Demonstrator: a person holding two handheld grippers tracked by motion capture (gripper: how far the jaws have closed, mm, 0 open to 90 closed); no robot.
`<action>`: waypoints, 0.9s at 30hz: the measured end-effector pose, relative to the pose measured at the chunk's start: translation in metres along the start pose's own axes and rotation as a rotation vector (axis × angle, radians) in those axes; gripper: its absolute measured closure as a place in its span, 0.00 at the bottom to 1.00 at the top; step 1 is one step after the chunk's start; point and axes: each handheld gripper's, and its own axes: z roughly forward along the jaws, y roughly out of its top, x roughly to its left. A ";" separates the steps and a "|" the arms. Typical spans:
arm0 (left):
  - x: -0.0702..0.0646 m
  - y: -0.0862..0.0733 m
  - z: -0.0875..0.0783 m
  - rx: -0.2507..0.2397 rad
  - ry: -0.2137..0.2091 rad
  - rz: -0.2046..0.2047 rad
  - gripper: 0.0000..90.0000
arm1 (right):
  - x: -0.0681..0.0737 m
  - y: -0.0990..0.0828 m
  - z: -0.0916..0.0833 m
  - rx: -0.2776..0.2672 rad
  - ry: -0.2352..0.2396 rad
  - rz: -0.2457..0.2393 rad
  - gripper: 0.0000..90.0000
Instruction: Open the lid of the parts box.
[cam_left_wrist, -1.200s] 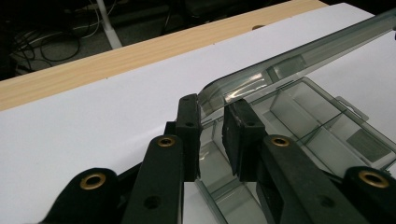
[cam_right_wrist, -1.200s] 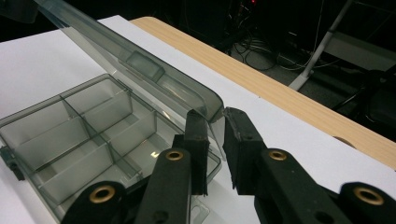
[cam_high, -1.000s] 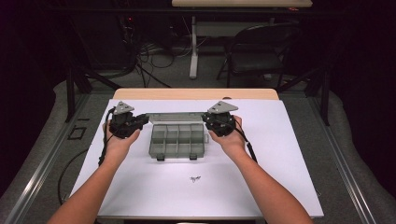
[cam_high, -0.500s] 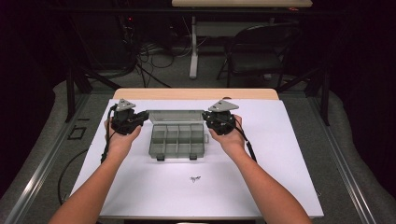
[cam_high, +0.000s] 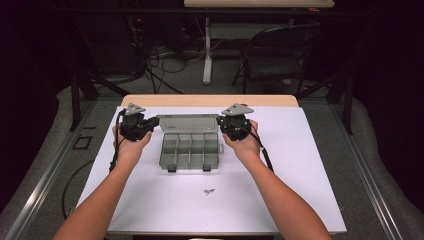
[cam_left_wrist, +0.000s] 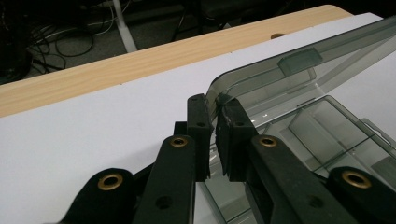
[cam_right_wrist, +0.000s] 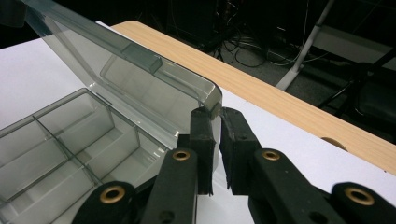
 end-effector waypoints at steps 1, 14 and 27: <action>0.001 0.001 0.001 0.003 0.000 0.000 0.94 | -0.001 0.000 0.001 -0.001 -0.001 0.004 0.93; 0.005 0.010 0.008 0.017 0.009 -0.023 0.95 | -0.007 0.006 0.009 0.002 -0.001 0.038 0.94; 0.002 0.013 0.008 0.029 0.029 -0.042 0.95 | -0.009 0.007 0.010 -0.012 0.015 0.073 0.89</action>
